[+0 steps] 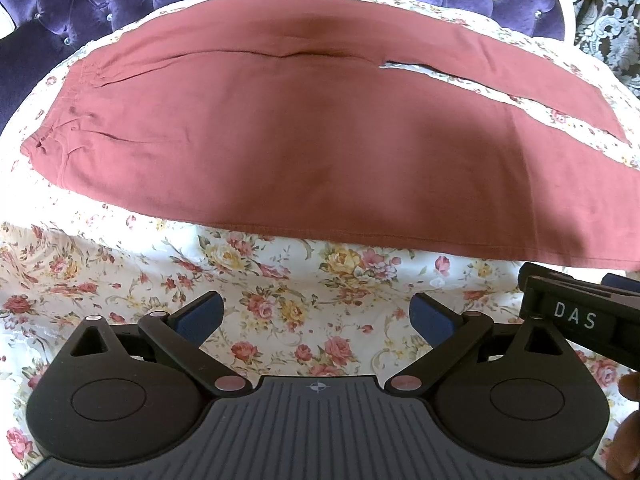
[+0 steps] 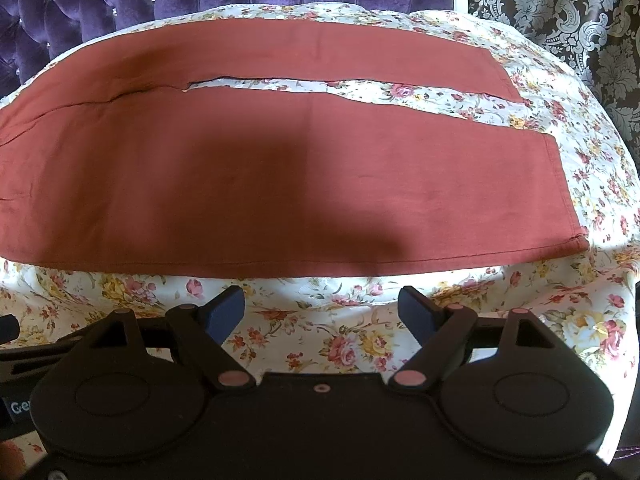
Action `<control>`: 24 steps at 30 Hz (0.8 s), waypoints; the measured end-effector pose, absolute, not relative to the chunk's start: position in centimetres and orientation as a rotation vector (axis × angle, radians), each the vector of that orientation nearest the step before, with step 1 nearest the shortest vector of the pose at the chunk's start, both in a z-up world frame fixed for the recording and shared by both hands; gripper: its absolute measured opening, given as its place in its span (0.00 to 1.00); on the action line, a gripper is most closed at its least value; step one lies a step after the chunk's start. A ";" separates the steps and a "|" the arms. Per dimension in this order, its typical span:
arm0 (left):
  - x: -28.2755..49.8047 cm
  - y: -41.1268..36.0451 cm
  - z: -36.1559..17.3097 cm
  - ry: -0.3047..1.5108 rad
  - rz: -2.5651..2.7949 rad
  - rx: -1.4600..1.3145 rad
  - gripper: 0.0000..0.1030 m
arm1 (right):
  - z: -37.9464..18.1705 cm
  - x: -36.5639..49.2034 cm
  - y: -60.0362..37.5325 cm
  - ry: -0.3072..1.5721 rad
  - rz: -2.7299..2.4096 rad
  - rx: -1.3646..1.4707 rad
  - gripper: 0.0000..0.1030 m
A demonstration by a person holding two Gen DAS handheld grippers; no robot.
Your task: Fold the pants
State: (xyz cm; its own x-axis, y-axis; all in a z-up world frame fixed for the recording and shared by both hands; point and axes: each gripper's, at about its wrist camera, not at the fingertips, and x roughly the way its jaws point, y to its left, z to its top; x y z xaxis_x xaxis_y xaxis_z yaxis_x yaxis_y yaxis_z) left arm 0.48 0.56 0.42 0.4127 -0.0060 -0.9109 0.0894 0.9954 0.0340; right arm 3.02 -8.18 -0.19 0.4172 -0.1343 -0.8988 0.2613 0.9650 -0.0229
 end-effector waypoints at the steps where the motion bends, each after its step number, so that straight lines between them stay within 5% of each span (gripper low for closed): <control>1: 0.5 0.6 0.4 1.144 -0.060 0.082 0.98 | -0.2 3.0 -8.2 1.114 -0.249 0.127 0.82; 24: 0.7 0.6 0.6 1.134 -0.055 0.075 0.98 | -0.1 3.3 -8.2 1.115 -0.247 0.131 0.82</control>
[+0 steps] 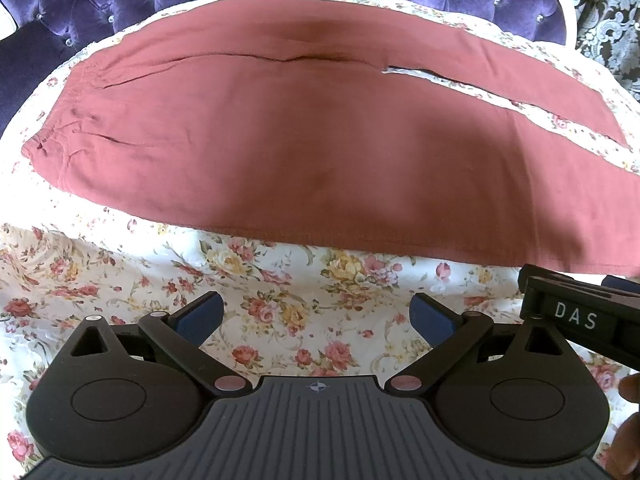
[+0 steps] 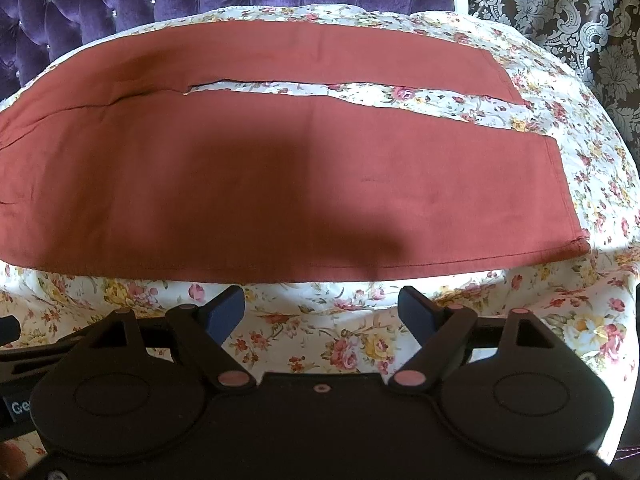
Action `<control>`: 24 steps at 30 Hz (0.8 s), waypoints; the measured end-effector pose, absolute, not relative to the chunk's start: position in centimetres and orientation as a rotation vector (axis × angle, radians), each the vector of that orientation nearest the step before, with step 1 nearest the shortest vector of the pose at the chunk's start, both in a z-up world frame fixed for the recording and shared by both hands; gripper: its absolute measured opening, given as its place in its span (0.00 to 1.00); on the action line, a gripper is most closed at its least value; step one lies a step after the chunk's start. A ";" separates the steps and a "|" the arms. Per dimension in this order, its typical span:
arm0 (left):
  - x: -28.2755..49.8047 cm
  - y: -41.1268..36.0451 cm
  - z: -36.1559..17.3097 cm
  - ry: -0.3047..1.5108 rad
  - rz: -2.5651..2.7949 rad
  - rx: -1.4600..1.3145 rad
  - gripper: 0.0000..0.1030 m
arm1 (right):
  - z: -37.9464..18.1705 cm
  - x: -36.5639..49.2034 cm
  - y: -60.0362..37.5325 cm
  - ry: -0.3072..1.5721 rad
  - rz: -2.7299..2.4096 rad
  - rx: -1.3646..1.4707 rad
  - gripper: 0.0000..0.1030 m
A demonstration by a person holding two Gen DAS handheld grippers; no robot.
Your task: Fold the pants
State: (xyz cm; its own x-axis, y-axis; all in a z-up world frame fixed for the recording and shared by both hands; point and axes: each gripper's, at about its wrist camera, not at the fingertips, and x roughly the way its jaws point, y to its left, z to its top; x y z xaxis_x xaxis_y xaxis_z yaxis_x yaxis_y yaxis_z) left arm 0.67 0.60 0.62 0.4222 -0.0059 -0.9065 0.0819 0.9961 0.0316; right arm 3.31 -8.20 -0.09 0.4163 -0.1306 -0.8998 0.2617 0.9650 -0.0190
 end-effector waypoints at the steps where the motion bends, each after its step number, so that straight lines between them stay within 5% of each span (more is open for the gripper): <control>1: 0.7 0.6 0.6 1.132 -0.055 0.074 0.98 | -0.1 3.3 -8.2 1.114 -0.247 0.131 0.82; 24: 0.8 0.9 0.7 1.088 -0.034 0.079 0.98 | -0.3 3.4 -8.3 1.111 -0.251 0.153 0.82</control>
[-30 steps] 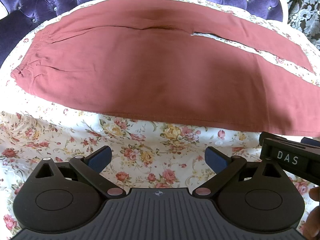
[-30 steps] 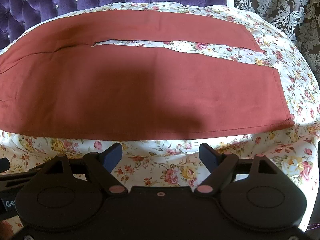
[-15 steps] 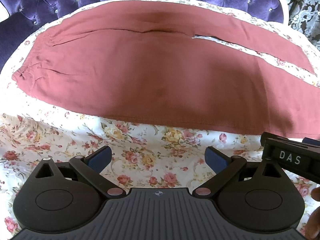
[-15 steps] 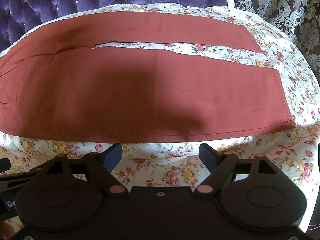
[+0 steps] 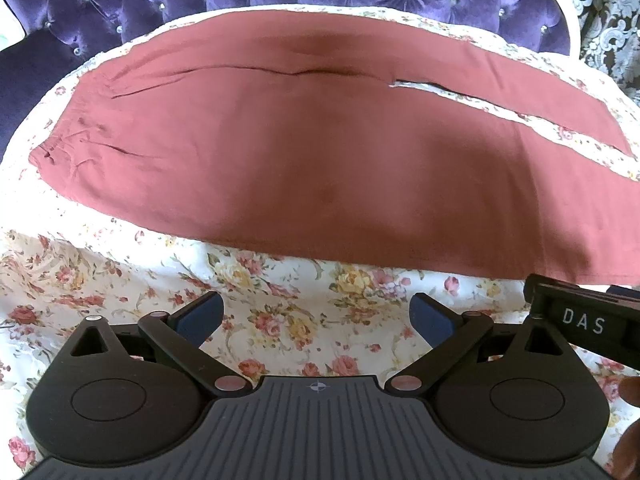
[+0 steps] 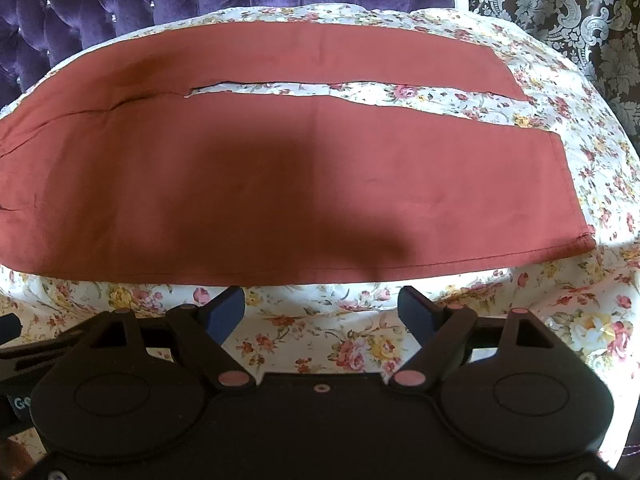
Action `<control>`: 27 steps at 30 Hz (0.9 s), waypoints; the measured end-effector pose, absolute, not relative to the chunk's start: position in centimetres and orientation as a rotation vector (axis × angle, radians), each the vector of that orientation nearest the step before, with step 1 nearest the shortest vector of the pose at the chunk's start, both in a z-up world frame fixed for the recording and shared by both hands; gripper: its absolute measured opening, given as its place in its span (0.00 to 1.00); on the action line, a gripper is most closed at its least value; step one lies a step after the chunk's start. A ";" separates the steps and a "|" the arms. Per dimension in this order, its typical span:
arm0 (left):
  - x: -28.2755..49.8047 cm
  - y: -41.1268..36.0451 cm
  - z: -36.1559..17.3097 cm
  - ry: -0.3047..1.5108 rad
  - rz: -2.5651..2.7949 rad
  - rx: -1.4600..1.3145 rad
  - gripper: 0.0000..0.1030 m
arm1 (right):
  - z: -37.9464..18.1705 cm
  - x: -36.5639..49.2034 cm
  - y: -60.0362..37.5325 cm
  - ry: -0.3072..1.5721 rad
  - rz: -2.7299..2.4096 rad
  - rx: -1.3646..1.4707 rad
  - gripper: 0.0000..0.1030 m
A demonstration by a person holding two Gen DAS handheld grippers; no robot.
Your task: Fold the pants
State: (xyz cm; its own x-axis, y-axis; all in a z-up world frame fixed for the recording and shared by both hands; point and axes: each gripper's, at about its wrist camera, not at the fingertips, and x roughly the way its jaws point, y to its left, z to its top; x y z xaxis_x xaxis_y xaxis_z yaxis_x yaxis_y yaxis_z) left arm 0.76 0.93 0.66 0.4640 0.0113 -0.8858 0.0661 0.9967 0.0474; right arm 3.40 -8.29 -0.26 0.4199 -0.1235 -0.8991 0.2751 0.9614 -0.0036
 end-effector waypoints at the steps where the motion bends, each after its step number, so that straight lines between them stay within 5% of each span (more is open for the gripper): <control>1: 0.8 0.9 0.7 1.085 -0.032 0.079 0.98 | -0.3 3.4 -8.3 1.111 -0.253 0.155 0.82; 27: 6.6 1.2 1.6 1.068 -0.055 0.098 0.97 | 1.6 7.4 -10.6 0.969 -0.096 0.105 0.76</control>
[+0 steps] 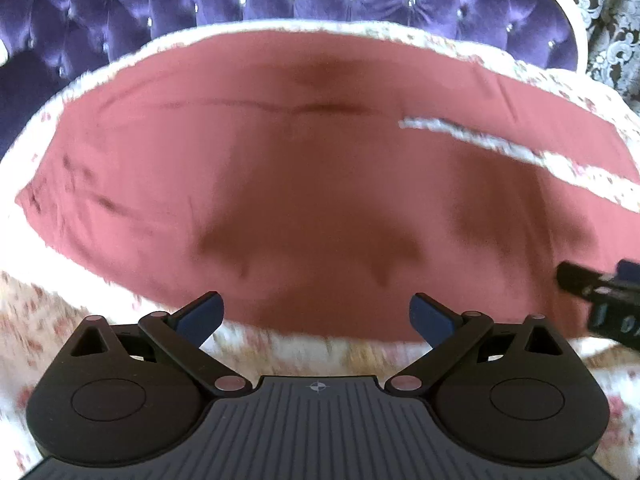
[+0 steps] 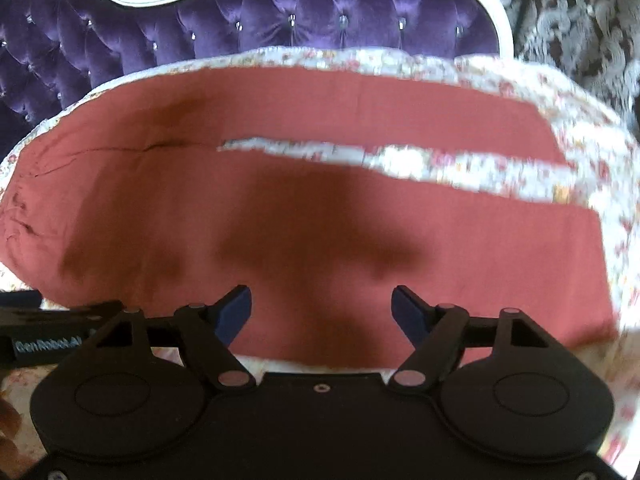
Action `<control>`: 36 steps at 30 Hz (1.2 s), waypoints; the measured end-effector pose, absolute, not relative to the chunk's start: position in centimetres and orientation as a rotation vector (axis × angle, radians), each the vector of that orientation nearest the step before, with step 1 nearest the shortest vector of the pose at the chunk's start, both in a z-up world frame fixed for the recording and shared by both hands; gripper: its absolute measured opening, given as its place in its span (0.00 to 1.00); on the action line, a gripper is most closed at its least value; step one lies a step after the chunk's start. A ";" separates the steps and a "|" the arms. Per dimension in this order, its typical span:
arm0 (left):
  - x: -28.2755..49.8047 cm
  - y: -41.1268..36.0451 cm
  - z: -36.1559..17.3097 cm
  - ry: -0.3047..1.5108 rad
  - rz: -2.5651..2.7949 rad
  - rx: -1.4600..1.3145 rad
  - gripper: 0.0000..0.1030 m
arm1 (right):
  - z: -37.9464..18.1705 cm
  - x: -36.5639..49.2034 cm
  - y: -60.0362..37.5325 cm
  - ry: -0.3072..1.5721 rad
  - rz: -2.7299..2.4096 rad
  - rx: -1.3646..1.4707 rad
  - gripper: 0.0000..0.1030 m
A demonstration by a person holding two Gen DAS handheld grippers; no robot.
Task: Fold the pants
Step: 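Lower both open grippers toward the edge of the rust-red pants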
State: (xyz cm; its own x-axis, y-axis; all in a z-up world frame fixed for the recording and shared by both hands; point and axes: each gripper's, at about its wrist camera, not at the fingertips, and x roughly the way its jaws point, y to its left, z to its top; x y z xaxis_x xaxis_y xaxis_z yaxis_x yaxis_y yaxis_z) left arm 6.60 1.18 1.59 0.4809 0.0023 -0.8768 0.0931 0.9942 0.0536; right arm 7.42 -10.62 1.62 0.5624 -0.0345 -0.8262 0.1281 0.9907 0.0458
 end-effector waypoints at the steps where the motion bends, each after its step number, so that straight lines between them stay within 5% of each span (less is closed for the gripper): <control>1: 7.1 1.1 1.8 1.055 -0.052 0.106 0.90 | 1.8 8.1 -10.9 0.948 -0.100 0.084 0.76; 4: 9.2 0.8 2.0 1.044 -0.062 0.114 0.87 | 2.0 10.4 -12.1 0.926 -0.110 0.053 0.75; 8: 11.6 0.6 2.1 1.033 -0.078 0.111 0.84 | 1.4 14.3 -14.5 0.959 -0.041 0.095 0.47; 16: 16.1 0.5 0.4 1.023 -0.042 0.120 0.83 | 0.8 20.8 -18.0 0.779 0.104 0.107 0.53; 31: 20.4 1.1 -2.5 1.081 -0.113 0.106 0.85 | -3.6 35.3 -16.3 0.919 0.250 -0.163 0.58; 36: 19.9 1.0 -2.4 1.058 -0.115 0.114 0.90 | -4.9 37.6 -16.4 0.933 0.310 -0.157 0.72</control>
State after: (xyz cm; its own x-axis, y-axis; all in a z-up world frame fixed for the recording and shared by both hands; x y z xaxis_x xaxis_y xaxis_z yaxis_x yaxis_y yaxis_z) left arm 19.86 1.01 -2.43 0.4857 -0.0392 -0.8732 0.1489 0.9881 0.0384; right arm 37.63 -16.45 -4.87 0.5554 0.1935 -0.8088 -0.3285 0.9445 0.0005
